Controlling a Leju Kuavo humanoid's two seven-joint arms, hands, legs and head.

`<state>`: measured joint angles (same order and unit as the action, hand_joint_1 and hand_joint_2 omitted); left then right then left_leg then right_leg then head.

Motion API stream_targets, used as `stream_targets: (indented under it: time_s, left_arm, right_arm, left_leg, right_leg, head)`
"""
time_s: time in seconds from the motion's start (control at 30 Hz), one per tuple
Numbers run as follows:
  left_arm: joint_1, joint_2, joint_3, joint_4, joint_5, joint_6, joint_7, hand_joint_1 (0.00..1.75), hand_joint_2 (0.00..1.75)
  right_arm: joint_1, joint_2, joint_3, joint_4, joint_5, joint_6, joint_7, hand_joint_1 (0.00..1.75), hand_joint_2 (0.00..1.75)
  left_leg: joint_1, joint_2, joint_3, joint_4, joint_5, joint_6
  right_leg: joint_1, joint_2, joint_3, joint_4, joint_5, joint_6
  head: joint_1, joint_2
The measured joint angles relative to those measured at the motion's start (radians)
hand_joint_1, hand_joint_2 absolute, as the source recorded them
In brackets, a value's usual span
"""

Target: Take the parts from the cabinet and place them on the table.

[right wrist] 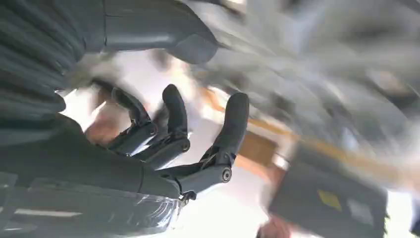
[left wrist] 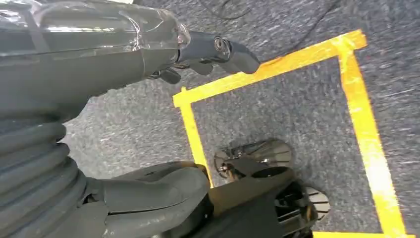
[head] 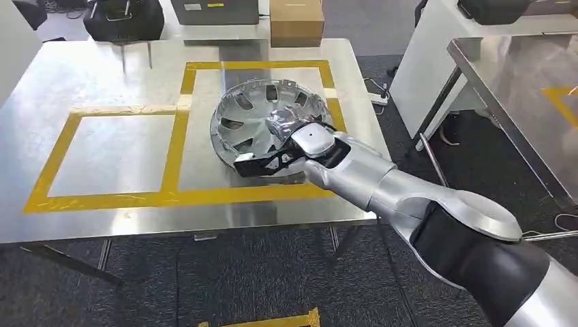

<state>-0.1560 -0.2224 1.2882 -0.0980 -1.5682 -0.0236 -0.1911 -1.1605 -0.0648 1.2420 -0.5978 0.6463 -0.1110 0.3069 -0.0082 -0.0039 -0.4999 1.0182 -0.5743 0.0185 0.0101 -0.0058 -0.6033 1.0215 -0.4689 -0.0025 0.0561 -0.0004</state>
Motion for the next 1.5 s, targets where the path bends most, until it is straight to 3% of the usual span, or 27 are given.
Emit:
stream_targets:
  time_s: [0.1,0.27,0.37,0.63,0.67,0.93,0.97,1.1,1.43,1.5]
  left_arm:
    - [0.000,0.000,0.000,0.000,0.001,0.018,-0.013,0.00,1.75]
    - [-0.001,0.003,0.002,0.000,0.032,0.058,-0.059,0.00,1.75]
    - [0.000,0.010,0.005,0.000,0.053,0.077,-0.084,0.00,1.75]
    - [0.003,0.026,0.014,0.000,0.062,0.089,-0.105,0.00,1.75]
    - [0.003,0.031,0.020,0.000,0.062,0.090,-0.105,0.00,1.75]
    - [0.006,0.048,0.032,0.000,0.020,0.147,-0.111,0.00,1.75]
    - [0.006,0.049,0.033,0.000,0.022,0.151,-0.120,0.00,0.00]
    - [0.006,0.051,0.035,0.000,0.040,0.151,-0.149,0.00,0.00]
    - [0.005,0.055,0.053,0.000,0.039,0.137,-0.142,0.00,0.00]
    - [0.005,0.058,0.055,0.000,0.039,0.135,-0.133,0.00,0.00]
  right_arm:
    - [0.051,0.008,-0.085,-0.095,-0.215,-0.239,-0.123,1.75,1.75]
    - [0.259,0.026,-0.208,-0.394,-0.544,-0.433,-0.313,1.75,1.75]
    - [0.429,0.023,-0.261,-0.610,-0.662,-0.469,-0.432,1.75,1.75]
    - [0.717,-0.022,-0.396,-0.978,-0.745,-0.434,-0.547,1.75,1.75]
    - [0.765,-0.032,-0.410,-1.021,-0.752,-0.423,-0.561,0.00,0.00]
    - [0.997,-0.094,-0.498,-1.240,-0.767,-0.396,-0.591,0.00,0.00]
    - [1.010,-0.098,-0.506,-1.257,-0.768,-0.396,-0.591,0.00,0.00]
    - [1.042,-0.109,-0.521,-1.312,-0.762,-0.396,-0.594,0.00,0.00]
    - [1.054,-0.126,-0.536,-1.377,-0.763,-0.363,-0.594,0.00,0.00]
    - [1.053,-0.127,-0.536,-1.381,-0.770,-0.350,-0.593,0.00,0.00]
  left_leg:
    - [0.001,0.004,0.002,0.000,0.000,0.000]
    - [0.001,0.001,0.006,-0.002,0.000,0.000]
    - [0.000,-0.008,0.006,-0.003,0.000,0.000]
    - [0.000,-0.023,0.011,-0.003,0.000,0.000]
    - [0.000,-0.026,0.011,-0.003,0.000,0.000]
    - [0.000,-0.022,0.011,-0.004,0.000,0.001]
    - [0.000,-0.020,0.011,-0.004,0.000,0.001]
    - [0.000,-0.011,0.011,-0.004,-0.001,0.001]
    - [0.000,0.002,0.012,-0.005,-0.001,0.002]
    - [-0.004,0.004,0.011,-0.002,-0.002,0.006]
  right_leg:
    - [0.000,0.000,0.001,0.000,0.000,0.000]
    - [0.002,-0.002,0.004,0.000,-0.001,-0.001]
    - [0.001,-0.006,0.005,-0.001,-0.003,-0.003]
    - [0.001,-0.013,0.013,-0.005,-0.005,0.000]
    - [0.001,-0.015,0.014,-0.005,-0.006,0.000]
    - [0.001,-0.017,0.015,-0.006,-0.006,-0.001]
    - [0.001,-0.016,0.015,-0.006,-0.006,0.000]
    - [0.001,-0.010,0.015,-0.006,-0.005,0.000]
    - [0.001,-0.001,0.015,-0.006,-0.004,0.002]
    - [-0.003,-0.001,0.015,-0.010,0.002,0.011]
  head:
    - [0.000,0.000]
    - [0.000,0.000]
    - [-0.001,0.000]
    - [0.000,0.000]
    - [0.000,0.000]
    - [0.002,0.000]
    - [0.002,0.000]
    - [0.002,0.000]
    - [0.002,0.000]
    - [0.000,0.000]
